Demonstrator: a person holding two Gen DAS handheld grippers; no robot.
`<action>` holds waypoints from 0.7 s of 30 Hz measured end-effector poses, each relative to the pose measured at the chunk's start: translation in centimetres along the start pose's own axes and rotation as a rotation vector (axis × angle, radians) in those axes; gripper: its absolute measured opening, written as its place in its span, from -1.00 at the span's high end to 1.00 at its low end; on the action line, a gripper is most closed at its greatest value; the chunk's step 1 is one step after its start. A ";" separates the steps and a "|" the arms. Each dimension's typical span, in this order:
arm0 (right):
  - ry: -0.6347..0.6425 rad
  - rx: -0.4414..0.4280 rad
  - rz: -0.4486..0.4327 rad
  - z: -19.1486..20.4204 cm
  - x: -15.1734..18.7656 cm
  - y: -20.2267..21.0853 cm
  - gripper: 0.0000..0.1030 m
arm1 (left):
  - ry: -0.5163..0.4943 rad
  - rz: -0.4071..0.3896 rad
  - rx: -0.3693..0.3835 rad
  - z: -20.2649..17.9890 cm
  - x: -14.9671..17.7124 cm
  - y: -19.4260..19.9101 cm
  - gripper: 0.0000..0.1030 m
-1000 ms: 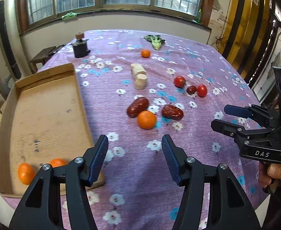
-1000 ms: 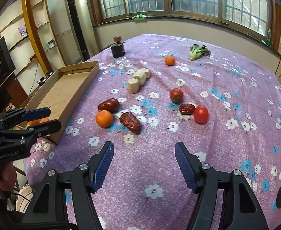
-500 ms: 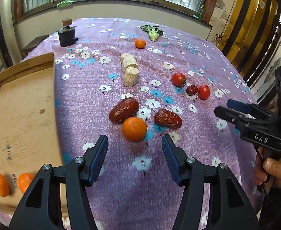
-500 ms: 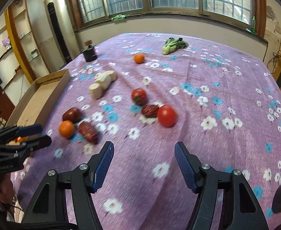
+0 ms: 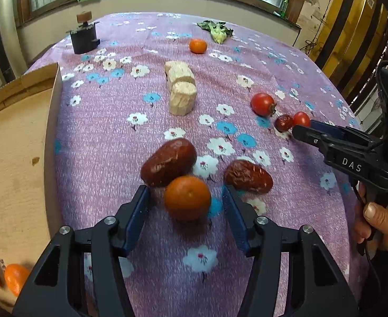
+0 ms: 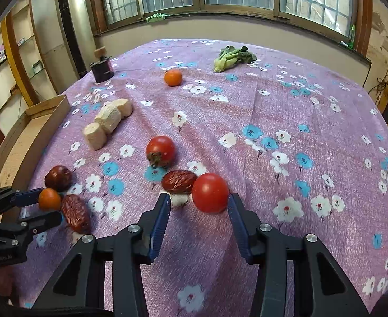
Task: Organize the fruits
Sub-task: 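Grasp a tangerine with the left gripper while the right gripper grasps a red tomato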
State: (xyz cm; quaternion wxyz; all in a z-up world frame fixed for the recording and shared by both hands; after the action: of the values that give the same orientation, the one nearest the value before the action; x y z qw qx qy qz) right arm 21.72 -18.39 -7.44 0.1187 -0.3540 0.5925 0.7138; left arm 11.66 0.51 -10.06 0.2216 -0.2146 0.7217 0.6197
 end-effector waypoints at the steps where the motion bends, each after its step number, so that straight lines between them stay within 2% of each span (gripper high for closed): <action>1: 0.000 0.004 -0.001 -0.1 -0.1 -0.1 0.15 | -0.003 -0.005 -0.008 0.0 -0.1 -0.1 0.09; 2: 0.002 0.013 -0.002 -0.2 -0.1 -0.3 0.23 | -0.009 -0.012 -0.017 0.1 -0.2 -0.1 0.27; 4: -0.002 0.033 -0.004 -0.6 -0.2 -0.5 0.42 | -0.003 -0.012 0.000 0.2 -0.3 -0.3 0.40; 11: -0.029 0.018 -0.024 -0.8 0.1 0.7 0.43 | -0.012 -0.011 0.026 -0.1 0.0 0.4 0.41; 21: -0.025 -0.067 -0.088 2.8 0.7 5.7 0.43 | -0.017 -0.050 0.048 0.1 0.5 3.4 0.41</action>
State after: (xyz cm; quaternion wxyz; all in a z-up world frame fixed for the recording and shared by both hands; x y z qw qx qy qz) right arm 16.85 -17.47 -3.43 0.1456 -0.3744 0.5504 0.7319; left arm 9.27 1.07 -7.70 0.2480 -0.2218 0.7289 0.5983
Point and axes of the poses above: each gripper's, at about its wrist camera, not at the fingertips, and y roughly against the way its jaws point, z to its left, x to its underside, the point moved 3 cm from there along -y, roughly the way its jaws point, and after that the axes turned 3 degrees about -z, right-handed, at the moved point
